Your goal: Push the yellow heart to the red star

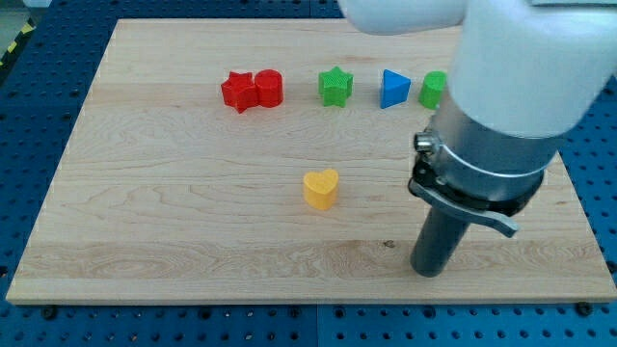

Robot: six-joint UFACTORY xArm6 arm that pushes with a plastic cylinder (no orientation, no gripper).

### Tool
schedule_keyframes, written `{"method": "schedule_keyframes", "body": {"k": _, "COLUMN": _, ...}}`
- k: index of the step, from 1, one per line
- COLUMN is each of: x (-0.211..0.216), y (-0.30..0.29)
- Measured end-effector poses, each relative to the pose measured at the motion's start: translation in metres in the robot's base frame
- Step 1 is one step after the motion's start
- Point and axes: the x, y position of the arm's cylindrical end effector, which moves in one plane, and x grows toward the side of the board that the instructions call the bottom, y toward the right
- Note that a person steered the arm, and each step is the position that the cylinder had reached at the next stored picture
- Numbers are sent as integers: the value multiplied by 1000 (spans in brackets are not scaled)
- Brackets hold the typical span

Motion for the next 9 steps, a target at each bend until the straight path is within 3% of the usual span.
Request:
{"method": "schedule_keyframes", "body": {"k": 6, "x": -103, "y": -159}}
{"method": "schedule_keyframes", "body": {"k": 9, "x": -106, "y": -116}}
